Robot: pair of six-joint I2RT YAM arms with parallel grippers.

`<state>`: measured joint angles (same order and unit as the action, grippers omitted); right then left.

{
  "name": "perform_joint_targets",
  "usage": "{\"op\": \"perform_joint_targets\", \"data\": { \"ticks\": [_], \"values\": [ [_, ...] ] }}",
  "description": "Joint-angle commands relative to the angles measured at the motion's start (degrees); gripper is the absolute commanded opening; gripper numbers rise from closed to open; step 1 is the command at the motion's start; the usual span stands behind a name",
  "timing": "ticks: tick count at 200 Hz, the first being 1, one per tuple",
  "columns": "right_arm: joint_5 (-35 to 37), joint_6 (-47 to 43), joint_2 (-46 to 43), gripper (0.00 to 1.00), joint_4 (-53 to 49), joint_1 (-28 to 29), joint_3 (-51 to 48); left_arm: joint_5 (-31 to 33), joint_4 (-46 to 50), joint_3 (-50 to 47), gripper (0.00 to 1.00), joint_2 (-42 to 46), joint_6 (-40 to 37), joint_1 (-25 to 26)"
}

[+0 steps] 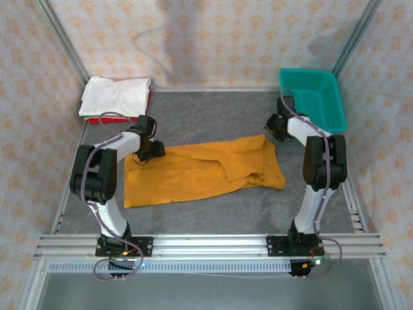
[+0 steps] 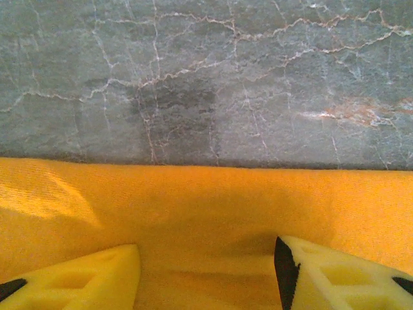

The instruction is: Fold and stack the t-shirts

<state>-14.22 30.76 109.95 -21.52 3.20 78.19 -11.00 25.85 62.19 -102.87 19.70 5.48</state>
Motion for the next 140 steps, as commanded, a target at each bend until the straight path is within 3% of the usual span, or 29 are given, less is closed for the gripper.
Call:
{"op": "perform_joint_targets", "data": {
  "ticks": [1, 27, 47, 59, 140],
  "values": [
    [0.6, -2.1, -5.6, 0.36, -3.5, 0.5, 2.7, 0.4, 3.0, -0.3, 0.58, 1.6, 2.0, -0.6],
    [-2.8, -2.4, -9.7, 0.37, -6.3, 2.3, 2.7, -0.1, 2.6, -3.7, 0.58, 3.3, 3.7, -0.6],
    [-1.6, -3.0, -10.7, 0.20, -8.4, 7.5, 3.0, 0.2, 2.1, -6.2, 0.58, 4.2, 4.8, -0.9],
    [0.2, -2.5, -9.7, 0.18, -7.8, 10.4, 2.3, -0.5, 1.5, -7.5, 0.58, 4.5, 5.4, -1.1],
    [6.0, 0.7, 8.8, 0.16, -9.1, 13.9, 10.1, 0.9, 0.3, -12.7, 0.58, 10.6, 8.1, -1.7]
  ]
}}
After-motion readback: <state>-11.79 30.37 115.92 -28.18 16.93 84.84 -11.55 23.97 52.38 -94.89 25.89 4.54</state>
